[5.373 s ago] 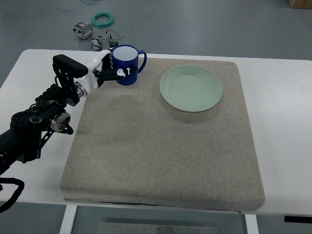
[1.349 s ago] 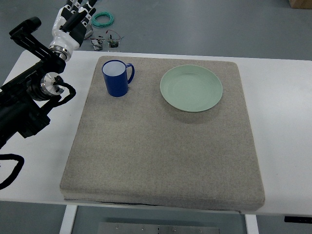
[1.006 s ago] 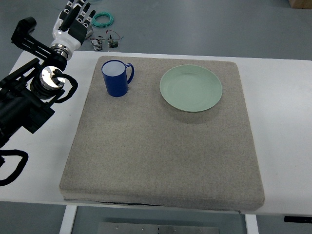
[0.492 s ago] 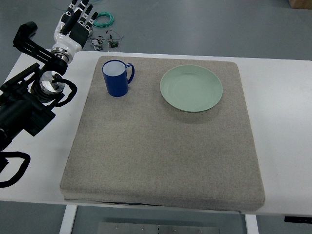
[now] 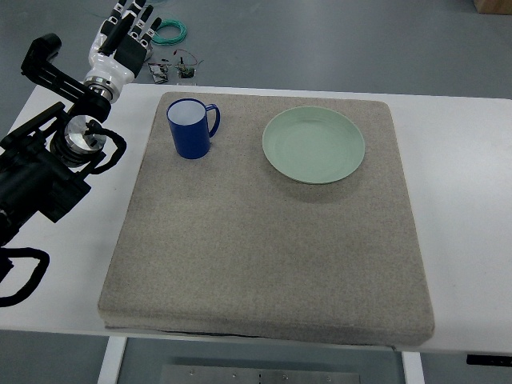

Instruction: Place cup left of plate with left hand

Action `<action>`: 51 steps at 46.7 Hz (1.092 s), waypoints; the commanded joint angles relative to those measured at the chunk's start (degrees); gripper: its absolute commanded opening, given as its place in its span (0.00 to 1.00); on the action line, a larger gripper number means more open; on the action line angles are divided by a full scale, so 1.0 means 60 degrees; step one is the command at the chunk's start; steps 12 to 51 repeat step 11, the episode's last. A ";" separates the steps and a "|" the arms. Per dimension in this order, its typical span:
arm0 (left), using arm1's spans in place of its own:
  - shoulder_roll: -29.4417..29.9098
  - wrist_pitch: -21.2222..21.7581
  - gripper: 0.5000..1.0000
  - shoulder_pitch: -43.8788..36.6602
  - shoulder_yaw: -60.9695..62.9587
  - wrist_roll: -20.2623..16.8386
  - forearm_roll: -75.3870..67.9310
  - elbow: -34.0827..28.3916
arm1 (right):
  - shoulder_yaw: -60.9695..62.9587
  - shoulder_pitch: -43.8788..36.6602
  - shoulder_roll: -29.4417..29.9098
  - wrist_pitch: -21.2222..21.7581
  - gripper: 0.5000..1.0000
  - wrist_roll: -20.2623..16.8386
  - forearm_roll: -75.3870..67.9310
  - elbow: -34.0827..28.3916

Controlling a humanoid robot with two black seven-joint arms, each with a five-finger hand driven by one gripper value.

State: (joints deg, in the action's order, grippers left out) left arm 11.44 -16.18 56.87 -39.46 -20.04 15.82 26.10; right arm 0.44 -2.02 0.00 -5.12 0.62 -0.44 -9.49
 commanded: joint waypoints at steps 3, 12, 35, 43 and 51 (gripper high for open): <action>0.0071 0.0001 0.99 0.0013 0.0000 0.0000 -0.0015 -0.0014 | -0.0014 0.0000 0.0000 0.0004 0.87 0.0000 0.0000 0.0000; 0.0115 0.0015 0.99 -0.0001 0.0014 0.0000 -0.0015 -0.0014 | -0.0043 0.0029 0.0000 0.0018 0.87 -0.0059 0.0030 0.0000; 0.0115 0.0015 0.99 -0.0001 0.0014 0.0000 -0.0015 -0.0014 | -0.0043 0.0029 0.0000 0.0018 0.87 -0.0059 0.0030 0.0000; 0.0115 0.0015 0.99 -0.0001 0.0014 0.0000 -0.0015 -0.0014 | -0.0043 0.0029 0.0000 0.0018 0.87 -0.0059 0.0030 0.0000; 0.0115 0.0015 0.99 -0.0001 0.0014 0.0000 -0.0015 -0.0014 | -0.0043 0.0029 0.0000 0.0018 0.87 -0.0059 0.0030 0.0000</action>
